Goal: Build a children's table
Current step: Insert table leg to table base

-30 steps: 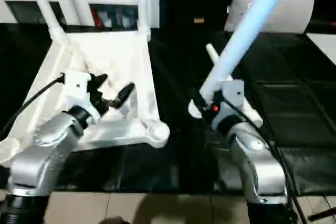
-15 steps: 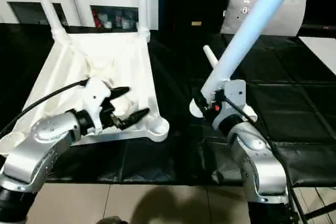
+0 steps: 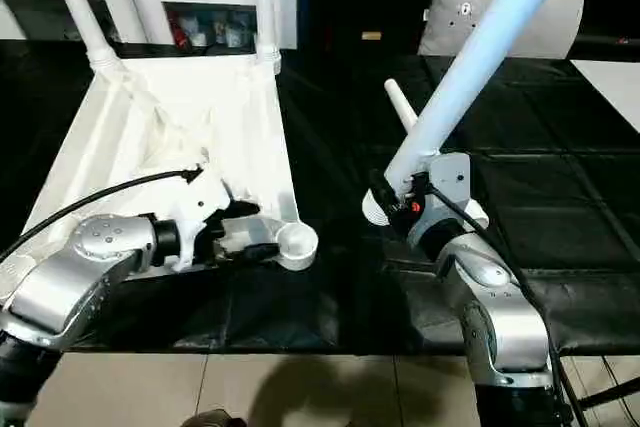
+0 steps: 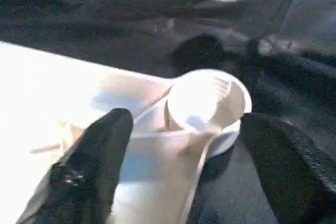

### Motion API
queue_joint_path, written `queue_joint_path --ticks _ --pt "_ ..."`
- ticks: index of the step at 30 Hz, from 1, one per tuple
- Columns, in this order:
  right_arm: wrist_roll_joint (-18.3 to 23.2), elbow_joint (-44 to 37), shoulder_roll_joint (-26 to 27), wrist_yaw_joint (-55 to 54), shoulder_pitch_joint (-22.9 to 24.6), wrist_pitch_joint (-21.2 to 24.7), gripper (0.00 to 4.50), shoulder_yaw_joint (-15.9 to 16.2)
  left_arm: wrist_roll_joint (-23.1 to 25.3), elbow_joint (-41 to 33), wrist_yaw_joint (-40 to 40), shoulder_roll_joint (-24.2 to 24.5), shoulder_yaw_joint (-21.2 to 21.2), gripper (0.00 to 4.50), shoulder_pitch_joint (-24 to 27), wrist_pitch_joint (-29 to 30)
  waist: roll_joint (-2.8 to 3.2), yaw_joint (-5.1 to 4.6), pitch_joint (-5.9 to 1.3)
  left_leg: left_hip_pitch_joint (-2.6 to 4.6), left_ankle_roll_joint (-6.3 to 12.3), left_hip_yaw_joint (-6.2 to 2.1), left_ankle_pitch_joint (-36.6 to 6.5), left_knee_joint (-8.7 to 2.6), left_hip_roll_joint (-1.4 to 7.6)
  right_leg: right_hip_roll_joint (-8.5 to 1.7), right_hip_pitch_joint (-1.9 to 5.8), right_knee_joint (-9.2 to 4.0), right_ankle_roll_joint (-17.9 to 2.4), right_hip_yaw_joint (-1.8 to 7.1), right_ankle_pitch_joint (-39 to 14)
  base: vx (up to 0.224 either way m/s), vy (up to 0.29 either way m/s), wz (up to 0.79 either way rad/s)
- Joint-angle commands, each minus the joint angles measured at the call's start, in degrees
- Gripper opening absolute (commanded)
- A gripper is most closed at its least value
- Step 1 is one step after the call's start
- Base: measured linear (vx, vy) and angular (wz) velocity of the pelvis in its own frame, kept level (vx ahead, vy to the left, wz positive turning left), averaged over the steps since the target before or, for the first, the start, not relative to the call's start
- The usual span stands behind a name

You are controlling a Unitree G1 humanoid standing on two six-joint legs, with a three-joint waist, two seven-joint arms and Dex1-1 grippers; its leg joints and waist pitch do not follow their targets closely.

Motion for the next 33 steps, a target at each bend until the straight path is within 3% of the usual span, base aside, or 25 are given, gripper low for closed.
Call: queue_joint_path --ticks 1,10,12,15,17,19,22,33 --pt "0.4 -0.3 0.0 0.4 0.2 -0.9 1.88 -0.4 0.2 -0.2 -1.1 0.7 -0.5 3.45 -0.8 0.4 0.36 0.24 -3.06 0.97 0.36 -1.19 -7.0 -5.07 4.23 -4.6 2.58 -4.25 -13.4 2.31 -0.5 0.0 0.0 0.0" --pt "0.6 -0.4 0.0 0.8 0.4 -1.0 1.88 -0.1 1.2 7.0 -6.4 2.3 -1.0 2.78 -1.2 -6.0 0.2 0.22 -2.97 0.89 0.44 -1.14 -7.0 -5.15 4.1 -4.56 2.43 -4.35 -12.9 2.39 -0.2 0.0 0.0 0.0" --pt "0.6 -0.4 0.0 0.9 0.4 -1.1 1.88 -0.1 1.7 8.6 -8.2 3.5 -1.5 2.72 -1.6 -6.8 0.52 0.29 -3.05 1.01 0.17 -1.23 -7.7 -5.19 4.18 -4.65 2.39 -4.23 -12.7 2.41 -0.8 0.0 0.0 0.0" --pt "0.5 -0.3 -0.1 0.9 0.5 -1.3 1.88 -0.1 1.4 9.5 -10.0 4.5 -1.4 2.4 -1.8 -6.9 0.45 0.19 -3.02 1.06 -0.04 -1.22 -7.8 -5.29 4.26 -4.7 2.33 -4.25 -13.1 2.4 -0.2 0.0 0.0 0.0" --pt "0.4 -0.3 0.0 0.7 0.5 -1.4 1.88 -0.2 1.7 10.4 -10.8 5.1 -1.5 2.35 -2.0 -7.5 0.8 0.29 -3.02 1.07 -0.25 -1.27 -8.0 -5.32 4.29 -4.74 2.31 -4.17 -13.5 2.4 0.3 0.0 0.0 0.0" --pt "0.4 -0.3 0.2 0.6 0.6 -1.4 1.88 -0.2 2.2 11.5 -11.6 5.5 -1.7 2.02 -2.1 -8.6 0.65 0.26 -2.91 1.08 -0.37 -1.22 -8.7 -5.39 4.28 -4.74 2.28 -4.32 -13.6 2.42 -0.1 0.0 0.0 0.0" --pt "0.3 -0.3 0.2 0.7 0.6 -1.5 1.88 -0.3 3.1 13.2 -11.9 5.6 -1.5 1.96 -2.5 -10.1 0.66 0.25 -2.91 1.09 -0.53 -1.23 -9.1 -5.45 4.37 -4.82 2.3 -4.3 -13.5 2.48 -0.7 0.0 0.0 0.0" --pt "0.9 0.0 0.2 1.1 0.2 -1.3 1.88 -0.4 5.4 18.2 -13.0 5.5 -2.1 1.01 -4.3 -13.7 0.6 0.28 -2.83 1.12 -0.7 -1.25 -9.8 -5.59 4.49 -5.01 2.22 -4.38 -13.7 2.53 -1.2 0.0 0.0 0.0"
